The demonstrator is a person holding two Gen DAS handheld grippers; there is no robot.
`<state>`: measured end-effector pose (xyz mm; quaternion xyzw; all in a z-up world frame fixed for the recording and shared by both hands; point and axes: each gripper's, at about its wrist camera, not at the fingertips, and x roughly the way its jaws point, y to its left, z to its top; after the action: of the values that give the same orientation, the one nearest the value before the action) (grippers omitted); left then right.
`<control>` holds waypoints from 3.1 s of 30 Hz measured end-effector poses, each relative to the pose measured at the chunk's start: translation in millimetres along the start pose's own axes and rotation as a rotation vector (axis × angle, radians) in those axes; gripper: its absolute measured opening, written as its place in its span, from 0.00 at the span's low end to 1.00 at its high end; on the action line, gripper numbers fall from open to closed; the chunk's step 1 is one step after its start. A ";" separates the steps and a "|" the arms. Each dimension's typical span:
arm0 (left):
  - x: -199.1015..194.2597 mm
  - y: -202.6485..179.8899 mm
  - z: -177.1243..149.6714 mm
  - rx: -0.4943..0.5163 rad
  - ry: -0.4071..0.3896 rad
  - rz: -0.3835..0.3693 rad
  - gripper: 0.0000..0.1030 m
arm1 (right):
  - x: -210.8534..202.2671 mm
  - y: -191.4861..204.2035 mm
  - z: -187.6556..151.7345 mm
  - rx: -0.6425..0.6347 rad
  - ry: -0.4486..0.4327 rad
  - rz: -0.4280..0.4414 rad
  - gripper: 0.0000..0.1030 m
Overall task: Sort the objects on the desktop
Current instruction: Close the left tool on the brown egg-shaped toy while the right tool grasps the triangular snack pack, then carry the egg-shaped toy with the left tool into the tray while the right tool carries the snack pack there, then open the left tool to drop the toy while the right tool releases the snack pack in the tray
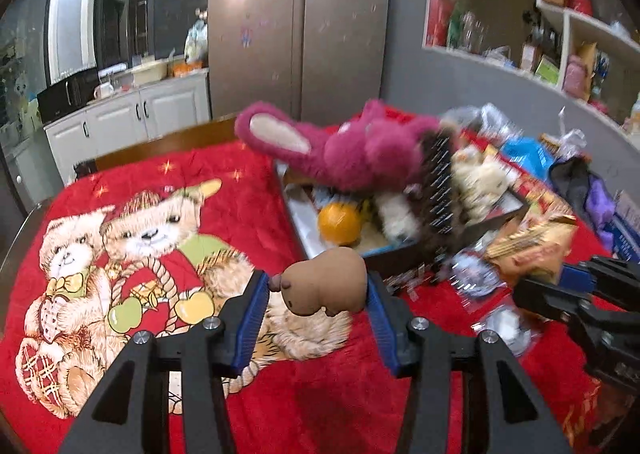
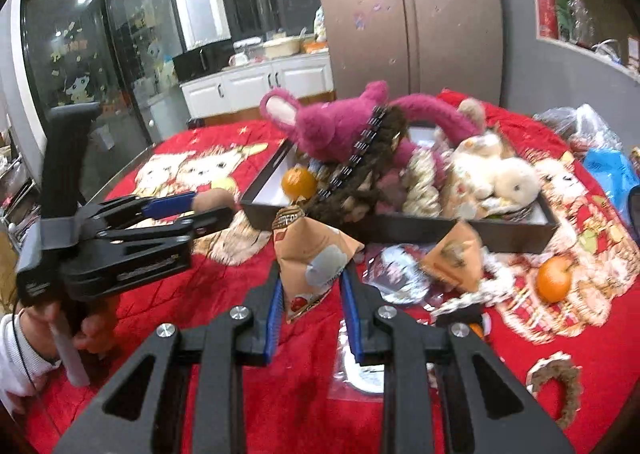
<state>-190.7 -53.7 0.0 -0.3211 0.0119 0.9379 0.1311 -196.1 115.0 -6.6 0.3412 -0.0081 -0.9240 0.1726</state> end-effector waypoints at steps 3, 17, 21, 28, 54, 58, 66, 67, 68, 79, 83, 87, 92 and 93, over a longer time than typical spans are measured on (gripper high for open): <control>-9.8 -7.8 0.0 -0.002 -0.034 -0.014 0.48 | -5.3 -7.3 1.1 0.025 -0.024 0.005 0.26; -2.1 -14.9 -6.8 0.011 -0.008 -0.024 0.48 | -4.8 -23.3 1.6 0.061 -0.016 0.016 0.26; -5.4 -11.1 -2.8 -0.001 -0.020 -0.017 0.48 | -10.7 -43.2 6.7 0.102 -0.034 0.008 0.26; 1.8 -7.8 14.6 -0.040 -0.015 0.006 0.48 | -18.8 -78.2 30.9 0.172 -0.058 -0.002 0.26; 72.9 -9.6 30.4 -0.100 -0.039 0.041 0.48 | 55.6 -132.4 60.4 0.219 0.044 -0.080 0.26; 73.3 -6.3 29.7 -0.119 -0.037 0.026 0.48 | 61.0 -131.3 56.0 0.196 0.057 -0.105 0.27; 74.0 -12.9 30.4 -0.089 -0.034 0.043 0.49 | 67.0 -133.5 51.6 0.191 0.074 -0.139 0.27; 74.1 -13.0 30.3 -0.089 -0.034 0.047 0.49 | 66.6 -133.9 52.0 0.191 0.073 -0.137 0.27; 75.1 -12.2 30.5 -0.091 -0.029 0.046 0.49 | 65.7 -133.7 52.3 0.190 0.070 -0.136 0.27; 78.1 -20.0 29.3 -0.045 -0.007 0.061 0.63 | 43.0 -132.8 57.5 0.204 -0.038 -0.159 0.60; 71.8 -16.9 28.1 -0.064 -0.037 0.112 0.88 | 16.7 -135.0 62.7 0.250 -0.177 -0.144 1.00; 68.9 -8.6 27.7 -0.106 -0.055 0.097 0.88 | 6.0 -137.6 68.8 0.270 -0.195 -0.103 1.00; 70.8 -1.8 27.6 -0.142 -0.044 0.107 0.88 | 4.5 -139.8 64.9 0.259 -0.183 -0.090 1.00; 69.8 -1.3 27.6 -0.144 -0.046 0.106 0.88 | 4.1 -140.2 61.8 0.248 -0.175 -0.092 1.00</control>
<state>-260.0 -32.9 -20.3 -0.3071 -0.0417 0.9490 0.0581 -282.1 239.1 19.7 0.2780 -0.1216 -0.9490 0.0851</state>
